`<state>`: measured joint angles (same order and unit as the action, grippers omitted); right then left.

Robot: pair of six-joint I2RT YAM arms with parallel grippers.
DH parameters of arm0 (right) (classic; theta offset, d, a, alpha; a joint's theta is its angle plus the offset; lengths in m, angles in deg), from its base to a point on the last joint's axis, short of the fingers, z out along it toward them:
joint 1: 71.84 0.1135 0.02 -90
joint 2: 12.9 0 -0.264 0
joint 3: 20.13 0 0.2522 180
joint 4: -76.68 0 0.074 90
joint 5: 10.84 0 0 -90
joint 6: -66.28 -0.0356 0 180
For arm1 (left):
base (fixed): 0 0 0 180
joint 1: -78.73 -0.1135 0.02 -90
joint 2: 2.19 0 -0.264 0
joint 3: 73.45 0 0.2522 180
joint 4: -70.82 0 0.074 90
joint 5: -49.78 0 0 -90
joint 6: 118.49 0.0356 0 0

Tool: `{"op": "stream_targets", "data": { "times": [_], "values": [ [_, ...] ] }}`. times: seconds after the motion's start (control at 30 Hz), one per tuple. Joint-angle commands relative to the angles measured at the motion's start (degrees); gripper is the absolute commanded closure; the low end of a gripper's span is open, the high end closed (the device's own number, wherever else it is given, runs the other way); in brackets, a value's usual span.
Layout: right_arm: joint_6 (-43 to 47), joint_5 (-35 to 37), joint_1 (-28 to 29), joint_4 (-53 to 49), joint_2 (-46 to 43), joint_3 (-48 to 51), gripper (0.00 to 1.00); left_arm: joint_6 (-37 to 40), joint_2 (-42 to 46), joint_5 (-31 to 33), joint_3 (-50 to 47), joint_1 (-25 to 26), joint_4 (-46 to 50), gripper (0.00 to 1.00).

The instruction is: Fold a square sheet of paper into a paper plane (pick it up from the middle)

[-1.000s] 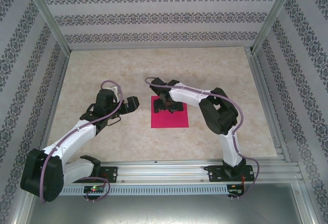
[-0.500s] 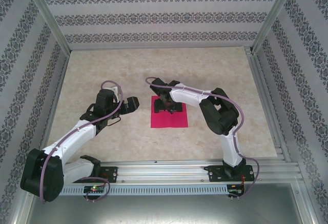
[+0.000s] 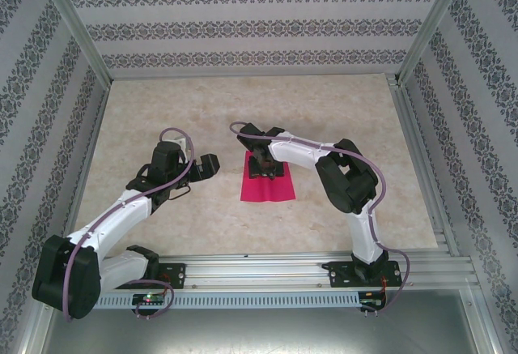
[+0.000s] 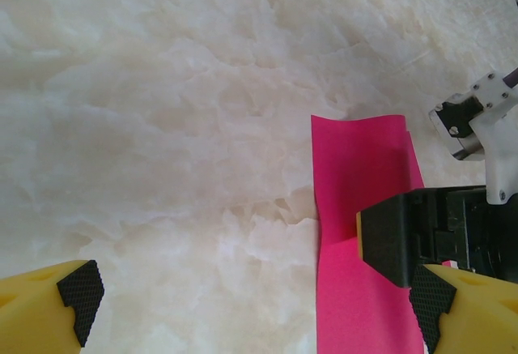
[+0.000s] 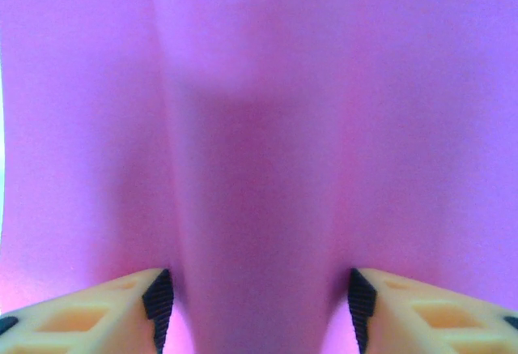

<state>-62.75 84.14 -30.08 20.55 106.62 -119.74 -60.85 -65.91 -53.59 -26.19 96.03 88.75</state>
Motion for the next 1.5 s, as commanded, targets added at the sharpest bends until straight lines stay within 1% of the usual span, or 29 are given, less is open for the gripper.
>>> {"op": "stream_targets", "data": {
  "times": [0.0,0.03,0.1,0.13,0.17,0.23,0.3,0.33,0.4,0.47,0.5,0.57,0.7,0.77,0.83,1.0,1.07,1.13,1.17,1.27,1.4,1.47],
  "values": [
    [0.2,-0.2,0.2,-1.9,-3.7,0.8,0.45,1.1,1.5,0.9,1.4,0.6,3.1,0.0],
    [0.0,-0.6,0.2,-1.6,-4.6,1.1,0.48,1.2,1.6,1.1,1.5,0.6,3.4,0.0],
    [-0.3,-1.7,0.3,-0.9,-7.1,2.0,0.5,1.6,2.0,1.6,1.8,0.6,4.1,0.0],
    [-0.4,-2.2,0.3,-0.2,-8.4,2.7,0.54,1.7,2.1,1.9,1.9,0.6,4.4,0.0],
    [-0.5,-3.3,0.3,1.2,-10.0,3.6,0.6,1.8,2.1,2.2,2.1,0.6,4.9,0.0],
    [-1.6,-5.7,0.1,3.8,-12.7,5.3,0.61,2.2,2.3,2.5,2.8,0.6,6.1,0.0],
    [-3.2,-11.3,-0.4,7.6,-15.4,7.0,0.61,2.5,2.4,3.0,3.7,0.6,7.3,0.0],
    [-4.2,-14.8,-0.7,10.8,-16.9,8.6,0.6,2.6,2.5,3.0,4.1,0.6,7.8,0.0],
    [-8.0,-24.2,-1.7,23.0,-20.0,13.4,0.59,2.7,2.6,3.2,4.7,0.6,8.6,0.0],
    [-13.0,-31.4,-2.9,35.4,-21.4,17.7,0.58,2.7,2.5,3.5,5.3,0.5,9.4,0.0],
    [-16.0,-34.6,-3.7,40.7,-21.2,19.4,0.57,2.7,2.6,3.3,5.6,0.6,9.7,0.0],
    [-19.5,-38.4,-5.2,47.3,-19.3,21.2,0.55,2.2,2.4,2.5,5.7,0.5,9.7,0.0],
    [-19.5,-38.2,-6.6,46.4,-13.9,21.9,0.54,1.5,1.4,0.1,6.1,0.6,9.8,0.0],
    [-18.0,-37.0,-7.0,43.5,-12.1,21.4,0.53,1.3,0.8,-1.3,6.1,0.5,9.6,0.0],
    [-15.3,-35.0,-7.2,39.4,-11.3,20.8,0.5,1.1,0.3,-2.5,5.9,0.6,9.3,0.0],
    [-8.4,-29.3,-7.7,27.4,-10.9,18.1,0.43,0.8,-0.3,-4.7,5.2,0.6,8.3,0.0],
    [-6.8,-27.8,-8.1,24.8,-11.2,17.9,0.41,0.5,-0.6,-5.4,5.0,0.6,8.0,0.0],
    [-5.5,-26.0,-8.5,22.4,-12.1,17.9,0.35,0.2,-1.0,-6.2,5.1,0.6,7.6,0.0],
    [-5.0,-25.4,-8.6,21.5,-12.5,17.9,0.34,0.2,-1.4,-6.4,5.1,0.7,7.5,0.0],
    [-4.6,-24.1,-9.0,20.1,-14.3,18.4,0.34,0.2,-2.4,-7.2,5.3,0.6,7.1,0.0],
    [-5.6,-20.9,-9.2,17.9,-15.5,19.1,0.33,0.7,-4.6,-8.3,6.6,0.7,6.6,0.0],
    [-6.0,-20.7,-9.2,18.1,-15.8,19.8,0.34,1.2,-5.8,-9.0,7.6,0.7,6.6,0.0]
  ]
}}
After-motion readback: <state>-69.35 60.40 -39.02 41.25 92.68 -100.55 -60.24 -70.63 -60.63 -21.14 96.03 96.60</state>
